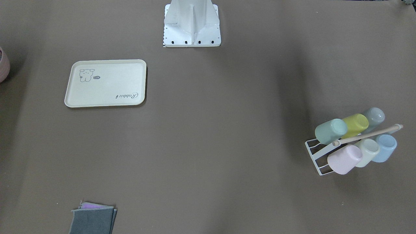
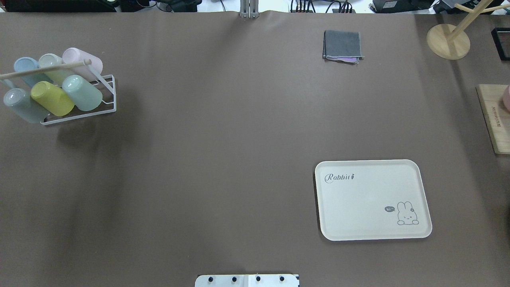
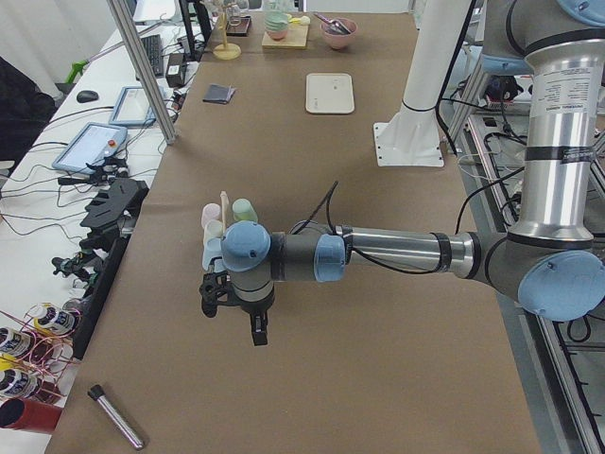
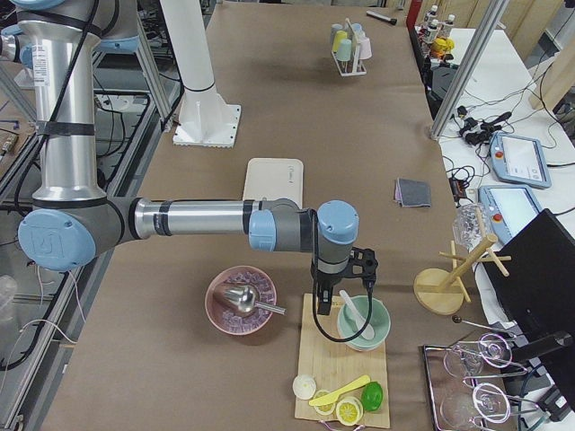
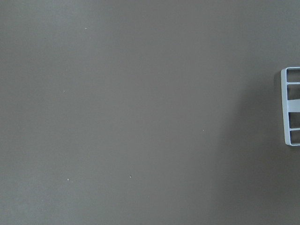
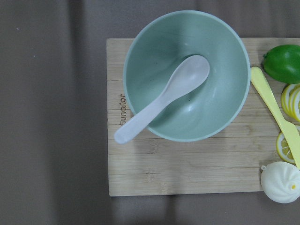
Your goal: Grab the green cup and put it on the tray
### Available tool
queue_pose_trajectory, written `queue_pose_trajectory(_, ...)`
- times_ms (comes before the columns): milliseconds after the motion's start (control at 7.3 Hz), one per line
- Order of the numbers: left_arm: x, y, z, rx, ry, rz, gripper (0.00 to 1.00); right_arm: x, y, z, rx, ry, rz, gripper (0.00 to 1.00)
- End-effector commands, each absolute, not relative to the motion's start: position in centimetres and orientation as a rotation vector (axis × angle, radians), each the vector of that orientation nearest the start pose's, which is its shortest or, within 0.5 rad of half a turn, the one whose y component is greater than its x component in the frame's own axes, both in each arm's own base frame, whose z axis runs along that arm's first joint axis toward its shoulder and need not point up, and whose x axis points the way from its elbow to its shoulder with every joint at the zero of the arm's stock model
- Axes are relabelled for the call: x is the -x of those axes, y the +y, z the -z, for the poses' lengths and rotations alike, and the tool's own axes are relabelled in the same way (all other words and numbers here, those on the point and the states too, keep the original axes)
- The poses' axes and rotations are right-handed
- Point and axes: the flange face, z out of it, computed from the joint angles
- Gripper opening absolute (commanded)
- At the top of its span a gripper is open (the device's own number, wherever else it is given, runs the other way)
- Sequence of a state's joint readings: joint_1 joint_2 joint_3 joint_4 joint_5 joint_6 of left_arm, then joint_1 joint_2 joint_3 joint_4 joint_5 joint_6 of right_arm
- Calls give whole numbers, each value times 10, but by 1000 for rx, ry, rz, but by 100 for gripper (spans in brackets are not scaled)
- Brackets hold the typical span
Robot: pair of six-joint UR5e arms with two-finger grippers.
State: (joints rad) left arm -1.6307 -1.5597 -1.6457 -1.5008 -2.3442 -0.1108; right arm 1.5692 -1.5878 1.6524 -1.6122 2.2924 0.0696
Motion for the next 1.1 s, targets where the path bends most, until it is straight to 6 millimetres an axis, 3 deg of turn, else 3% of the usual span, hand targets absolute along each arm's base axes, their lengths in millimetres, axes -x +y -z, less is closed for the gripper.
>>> queue_pose_trajectory(0,92,-476,-638,34,775,168,99,-68,-489,-630,-6,-726,-56,100)
queue_pose_trajectory(274,92,-479,-637,33,775,167,99,-66,-489,-631,-2,-728,-54,100)
queue_pose_trajectory(685,92,-479,-636,36,776,168,99,-66,-497,-617,-31,-729,-44,100)
queue_pose_trajectory(958,93,-480,-640,39,773,169,99,-60,-493,-627,-48,-720,-27,100)
